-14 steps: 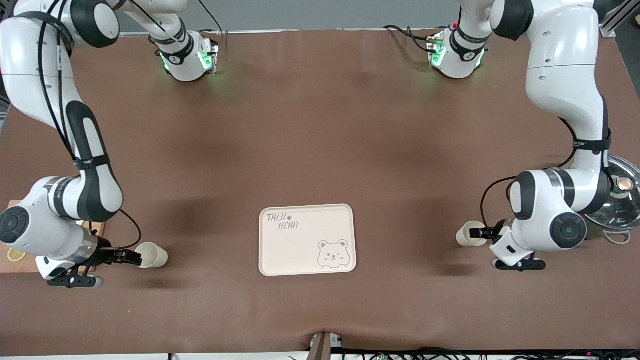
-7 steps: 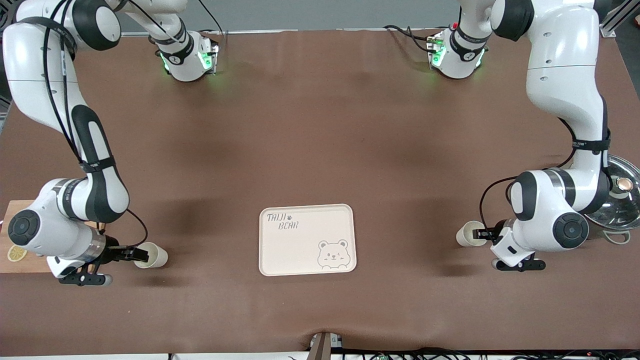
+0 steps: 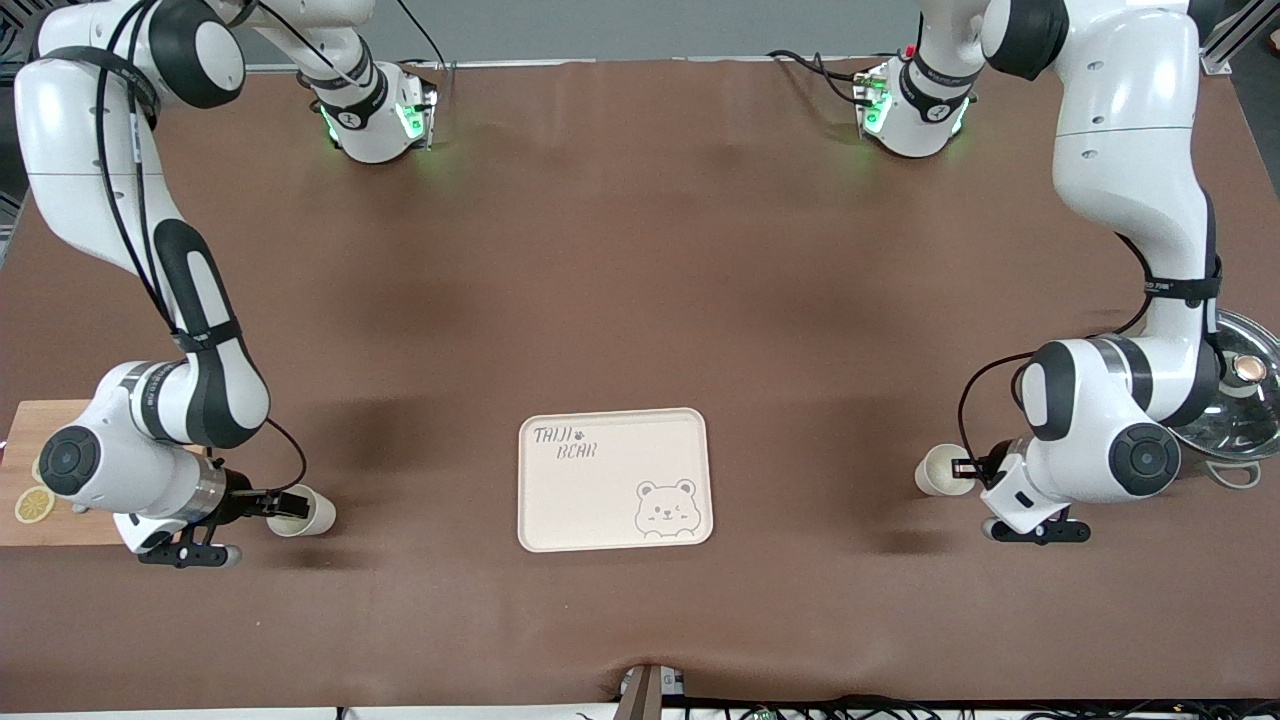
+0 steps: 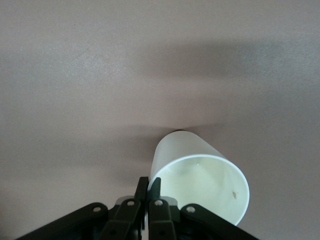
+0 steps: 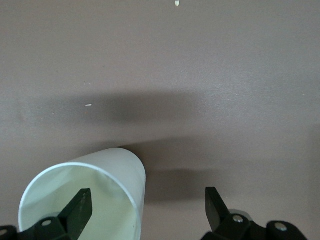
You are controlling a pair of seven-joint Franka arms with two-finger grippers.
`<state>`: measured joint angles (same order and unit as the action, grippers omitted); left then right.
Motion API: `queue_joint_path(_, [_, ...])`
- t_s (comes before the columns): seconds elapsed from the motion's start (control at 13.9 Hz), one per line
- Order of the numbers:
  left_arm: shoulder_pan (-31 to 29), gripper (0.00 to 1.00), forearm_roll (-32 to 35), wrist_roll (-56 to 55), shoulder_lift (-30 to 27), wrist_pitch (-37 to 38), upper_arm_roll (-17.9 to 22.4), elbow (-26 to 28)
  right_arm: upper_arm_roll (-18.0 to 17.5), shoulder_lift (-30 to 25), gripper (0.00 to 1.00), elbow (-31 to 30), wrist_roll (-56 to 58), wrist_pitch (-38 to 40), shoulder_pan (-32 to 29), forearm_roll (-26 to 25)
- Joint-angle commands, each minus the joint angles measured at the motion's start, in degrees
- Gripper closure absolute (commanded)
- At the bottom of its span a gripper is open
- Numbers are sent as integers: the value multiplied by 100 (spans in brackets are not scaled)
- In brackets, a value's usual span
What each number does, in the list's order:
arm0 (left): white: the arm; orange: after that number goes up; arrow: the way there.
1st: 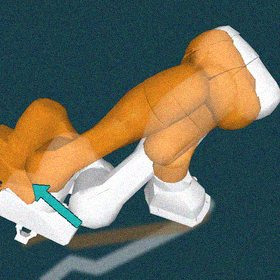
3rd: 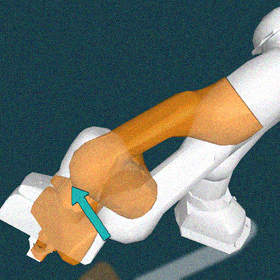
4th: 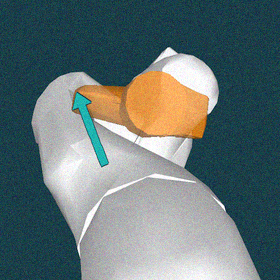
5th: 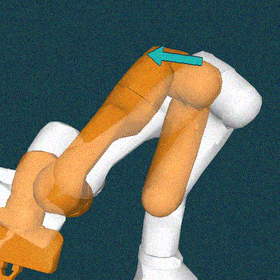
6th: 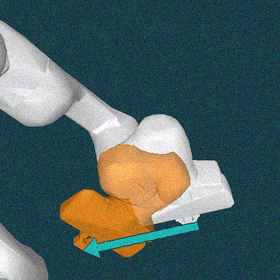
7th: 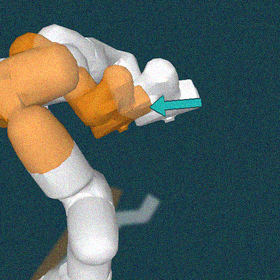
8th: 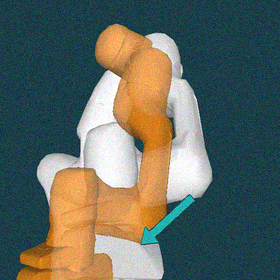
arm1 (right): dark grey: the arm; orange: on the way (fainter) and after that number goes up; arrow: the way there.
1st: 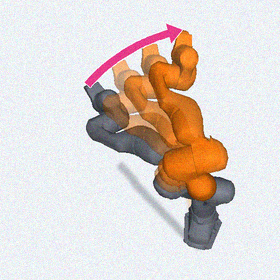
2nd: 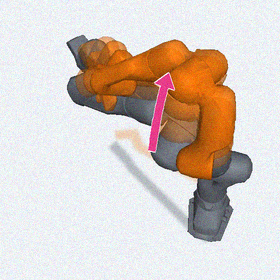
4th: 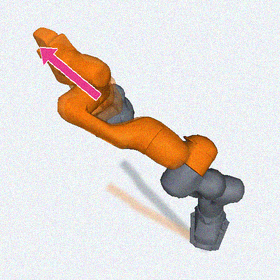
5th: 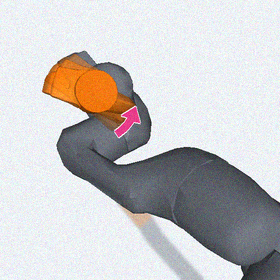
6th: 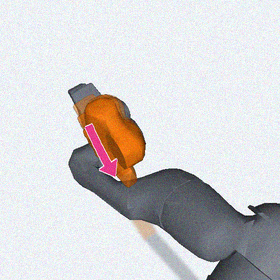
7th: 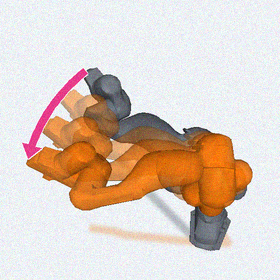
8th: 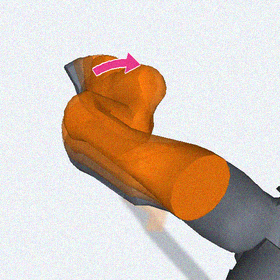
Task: Place white IKEA cup upright on tray with both arms
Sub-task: 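Close the left gripper on one cup while the right gripper grasps the other, then carry both cups toward the bear tray with both grippers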
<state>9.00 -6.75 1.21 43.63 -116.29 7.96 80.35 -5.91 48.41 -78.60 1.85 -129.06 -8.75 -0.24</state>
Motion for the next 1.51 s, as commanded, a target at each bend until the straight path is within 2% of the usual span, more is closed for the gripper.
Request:
queue_joint_path(0.0, [6,100,-46,134,-65,-43,13,-10,-42,46,7,47,17,3,14,-72])
queue_joint_path(0.07, [14,100,6,117,-126,-43,13,-28,-42,46,30,47,17,3,40,-73])
queue_joint_path(0.22, [84,100,7,64,-267,53,13,-133,-42,46,65,56,9,3,67,-73])
queue_joint_path(0.36, [233,100,-55,-84,-434,168,13,-151,-42,46,84,56,9,3,76,-73])
queue_joint_path(0.5, [287,100,-55,-400,-609,238,4,-160,-42,64,99,56,17,3,76,-81])
queue_joint_path(0.79, [410,100,-64,-1200,-689,599,-399,-520,-42,73,100,56,17,3,76,-81])
queue_joint_path(1.15, [410,100,-309,-2096,-777,590,-962,-626,-60,29,100,135,-70,100,189,-46])
queue_joint_path(1.29, [418,100,-327,-2474,-760,503,-1208,-696,-68,-15,100,291,-375,432,347,-20])
queue_joint_path(1.44, [419,100,-327,-2887,-725,328,-1436,-696,-86,-24,100,660,-1122,1098,532,-37])
